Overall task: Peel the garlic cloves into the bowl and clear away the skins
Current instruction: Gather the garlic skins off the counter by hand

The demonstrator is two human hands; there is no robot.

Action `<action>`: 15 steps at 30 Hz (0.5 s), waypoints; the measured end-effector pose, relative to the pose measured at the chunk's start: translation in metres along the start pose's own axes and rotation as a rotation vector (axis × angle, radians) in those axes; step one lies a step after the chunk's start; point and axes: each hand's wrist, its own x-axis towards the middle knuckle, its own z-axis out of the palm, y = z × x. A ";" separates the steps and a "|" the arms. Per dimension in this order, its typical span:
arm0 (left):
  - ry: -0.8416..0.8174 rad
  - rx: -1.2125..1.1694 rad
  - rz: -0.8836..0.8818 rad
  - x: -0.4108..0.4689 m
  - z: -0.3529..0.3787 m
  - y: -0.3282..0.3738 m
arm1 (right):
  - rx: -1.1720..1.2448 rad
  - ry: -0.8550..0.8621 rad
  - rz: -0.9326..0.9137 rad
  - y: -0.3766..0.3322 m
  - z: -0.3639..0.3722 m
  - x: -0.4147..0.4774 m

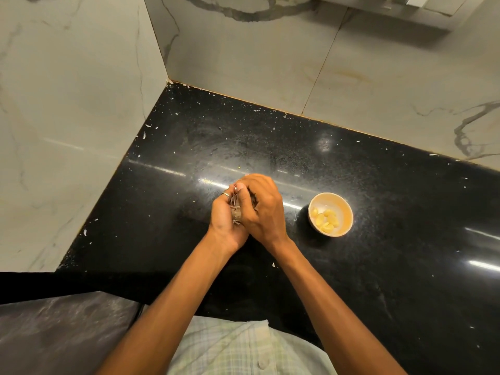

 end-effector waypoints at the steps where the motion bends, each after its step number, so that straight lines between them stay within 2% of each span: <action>1: -0.003 -0.022 -0.014 0.000 0.000 0.000 | 0.006 -0.001 0.009 0.000 -0.003 0.001; 7: 0.089 0.040 0.017 0.000 -0.004 0.003 | -0.031 -0.025 0.085 0.006 -0.015 0.003; 15: 0.152 -0.028 0.067 0.000 -0.013 0.020 | -0.127 -0.079 0.252 0.027 -0.052 -0.038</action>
